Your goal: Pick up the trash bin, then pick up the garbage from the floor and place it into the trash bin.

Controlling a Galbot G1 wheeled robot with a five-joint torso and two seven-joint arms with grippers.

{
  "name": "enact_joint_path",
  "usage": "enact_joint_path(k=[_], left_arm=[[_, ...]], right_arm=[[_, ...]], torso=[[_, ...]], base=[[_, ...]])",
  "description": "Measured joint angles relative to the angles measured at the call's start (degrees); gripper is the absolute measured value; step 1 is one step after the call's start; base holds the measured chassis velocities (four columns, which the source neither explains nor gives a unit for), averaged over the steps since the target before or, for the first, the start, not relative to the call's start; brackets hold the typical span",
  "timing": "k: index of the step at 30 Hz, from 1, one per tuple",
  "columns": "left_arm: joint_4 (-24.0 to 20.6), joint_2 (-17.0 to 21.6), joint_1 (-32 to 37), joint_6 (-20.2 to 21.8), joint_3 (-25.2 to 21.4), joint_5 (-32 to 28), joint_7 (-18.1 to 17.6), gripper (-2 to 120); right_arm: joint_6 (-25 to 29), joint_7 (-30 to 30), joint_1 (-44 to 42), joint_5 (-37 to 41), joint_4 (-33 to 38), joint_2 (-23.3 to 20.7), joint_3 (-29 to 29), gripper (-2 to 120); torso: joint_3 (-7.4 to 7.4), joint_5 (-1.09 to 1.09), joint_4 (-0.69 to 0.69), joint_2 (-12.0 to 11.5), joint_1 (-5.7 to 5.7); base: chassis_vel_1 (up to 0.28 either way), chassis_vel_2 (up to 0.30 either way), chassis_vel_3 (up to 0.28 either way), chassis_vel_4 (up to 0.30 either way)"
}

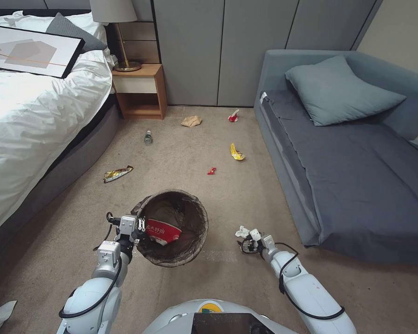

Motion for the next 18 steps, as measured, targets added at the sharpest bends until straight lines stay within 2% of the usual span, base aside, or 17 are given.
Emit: enact_joint_path(k=[18], left_arm=[[0.1, 0.5, -0.4, -0.1, 0.2, -0.2, 0.2, 3]], right_arm=[[-0.1, 0.4, 1.7, -1.1, -1.8, 1.2, -0.7, 100]], torso=[[0.0, -0.02, -0.01, 0.0, 0.0]], base=[[0.0, 0.0, 0.0, 0.0]])
